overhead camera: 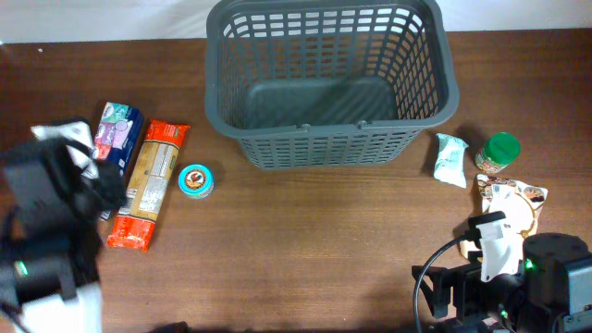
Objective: Pack container
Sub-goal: 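Grasp the Kleenex tissue multipack with the left gripper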
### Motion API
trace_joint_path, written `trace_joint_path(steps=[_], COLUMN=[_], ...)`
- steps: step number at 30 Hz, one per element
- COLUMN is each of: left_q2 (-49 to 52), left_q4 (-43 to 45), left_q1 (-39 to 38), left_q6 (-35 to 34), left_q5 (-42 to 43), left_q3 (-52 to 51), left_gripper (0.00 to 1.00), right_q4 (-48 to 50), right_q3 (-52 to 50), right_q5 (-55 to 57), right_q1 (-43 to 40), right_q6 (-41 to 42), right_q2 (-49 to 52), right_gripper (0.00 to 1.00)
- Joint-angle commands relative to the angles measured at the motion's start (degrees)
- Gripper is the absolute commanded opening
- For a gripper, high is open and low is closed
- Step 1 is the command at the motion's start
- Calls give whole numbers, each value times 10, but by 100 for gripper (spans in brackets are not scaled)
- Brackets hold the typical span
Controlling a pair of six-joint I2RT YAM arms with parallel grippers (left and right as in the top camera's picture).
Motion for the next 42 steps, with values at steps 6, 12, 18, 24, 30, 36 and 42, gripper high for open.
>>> trace_joint_path(steps=[6,12,18,24,30,36,42], left_q2=[178,297,391,466,530,563,567], left_q4=[107,187,245,284,319,346,349], left_q1=[177,176,167,145,127,118,118], left_q6=[143,228,308,339,350,350,350], left_q5=[161,158,158,158,157,129,112], left_q3=[7,7,7,7,7,7,7], left_gripper=[29,56,85,99,99,99,61], right_q4=[4,16,17,17,17,17,17], right_q3=[-3,-3,-3,-3,-3,-3,-3], right_q5=[-9,-6,-2,-2,-2,-2,-2], right_q1=[5,5,5,5,5,5,5], right_q6=[0,0,0,6,10,11,11], right_q2=[-2,-2,-2,-2,-2,-2,-2], right_gripper=[99,99,99,99,99,99,99])
